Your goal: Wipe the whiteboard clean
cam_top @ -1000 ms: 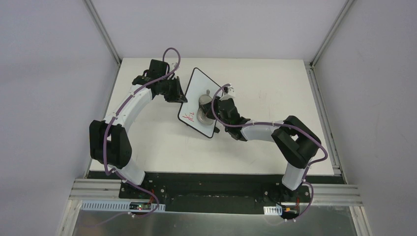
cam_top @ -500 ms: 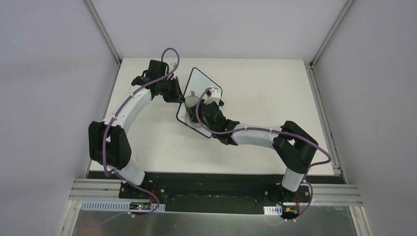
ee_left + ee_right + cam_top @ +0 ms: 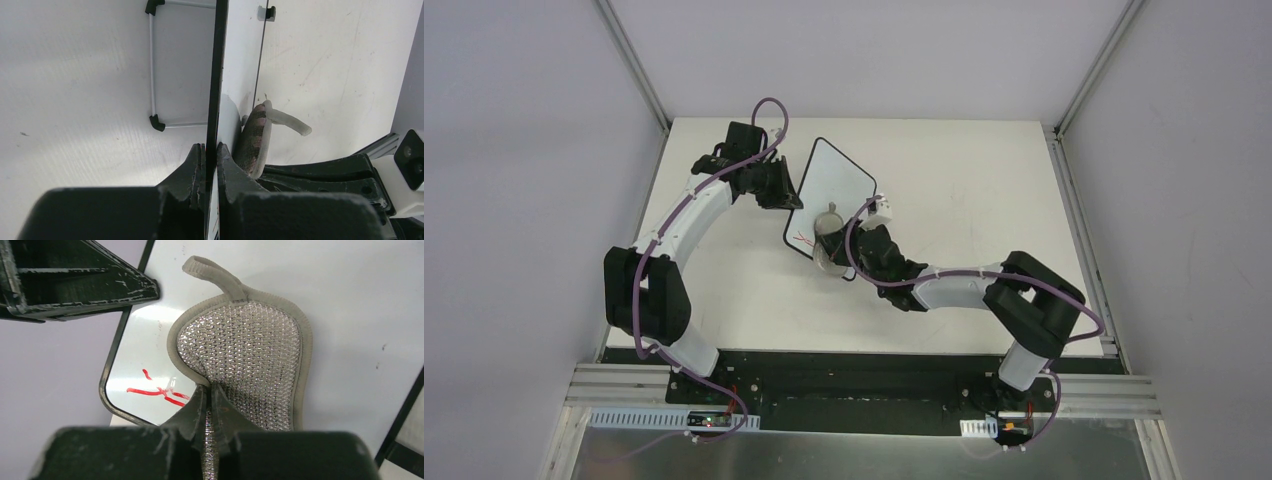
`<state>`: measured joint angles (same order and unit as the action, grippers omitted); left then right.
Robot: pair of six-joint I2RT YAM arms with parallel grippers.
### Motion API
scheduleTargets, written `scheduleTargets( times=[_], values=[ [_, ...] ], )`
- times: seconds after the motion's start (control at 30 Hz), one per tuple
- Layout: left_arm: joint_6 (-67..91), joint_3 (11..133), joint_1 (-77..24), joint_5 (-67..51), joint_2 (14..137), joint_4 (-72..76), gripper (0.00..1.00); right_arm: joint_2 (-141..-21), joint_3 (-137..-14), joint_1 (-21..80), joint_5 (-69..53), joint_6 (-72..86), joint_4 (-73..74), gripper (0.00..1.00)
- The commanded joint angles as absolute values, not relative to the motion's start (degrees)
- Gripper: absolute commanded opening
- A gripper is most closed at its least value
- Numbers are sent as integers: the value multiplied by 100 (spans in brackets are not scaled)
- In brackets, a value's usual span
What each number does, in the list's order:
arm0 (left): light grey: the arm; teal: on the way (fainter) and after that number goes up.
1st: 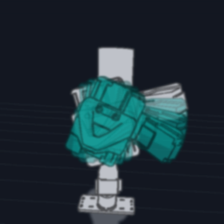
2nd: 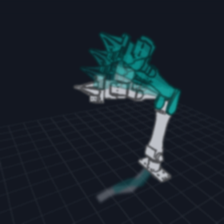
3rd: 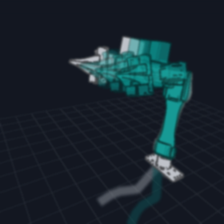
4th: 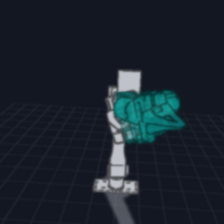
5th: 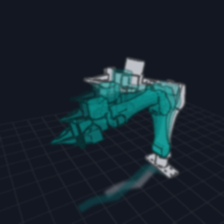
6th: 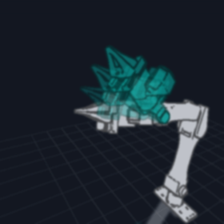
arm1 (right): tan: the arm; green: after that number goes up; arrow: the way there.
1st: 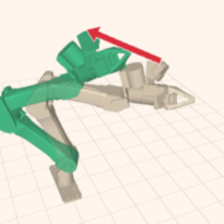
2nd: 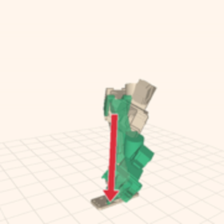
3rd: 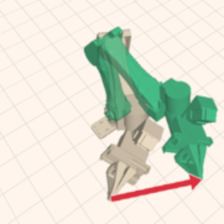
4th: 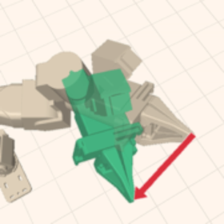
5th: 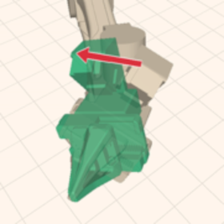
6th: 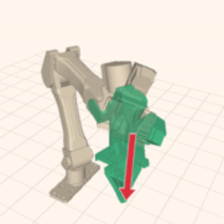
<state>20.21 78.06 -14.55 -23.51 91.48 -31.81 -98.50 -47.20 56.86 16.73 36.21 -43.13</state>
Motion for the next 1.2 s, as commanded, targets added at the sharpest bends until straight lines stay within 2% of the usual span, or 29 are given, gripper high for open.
scheduleTargets(
  times=[0.0, 0.3, 0.5, 0.63, 0.77, 1.0, 1.1, 1.17],
  values=[
    [2202, 7596, -1687, -2342, 9181, -3826, 0, -9916, -4490, 5863, 1673, 3629, -2779, 0],
    [2328, 7510, -1702, -2330, 9124, -3747, 0, -10150, -6410, 6957, 1655, 2337, -2247, 0],
    [2322, 7471, -1731, -2270, 9056, -3735, 0, -10252, -6861, 6950, 1481, 2204, -2402, 0],
    [2312, 7479, -1731, -2289, 9065, -3752, 0, -10317, -6535, 6669, 1757, 2448, -2353, 0],
    [2275, 7471, -1731, -2245, 9021, -3746, 0, -10177, -5633, 6178, 1629, 3040, -2467, 0],
    [2232, 7516, -1731, -2156, 9093, -3786, 0, -9495, -4094, 6116, 2046, 3718, -2183, 0],
    [2282, 7517, -1731, -2214, 9119, -3776, 0, -9285, -3961, 6158, 2021, 3777, -2123, 0],
    [2317, 7494, -1731, -2220, 9100, -3749, 0, -9344, -4287, 6267, 2076, 3606, -1961, 0]
  ],
)
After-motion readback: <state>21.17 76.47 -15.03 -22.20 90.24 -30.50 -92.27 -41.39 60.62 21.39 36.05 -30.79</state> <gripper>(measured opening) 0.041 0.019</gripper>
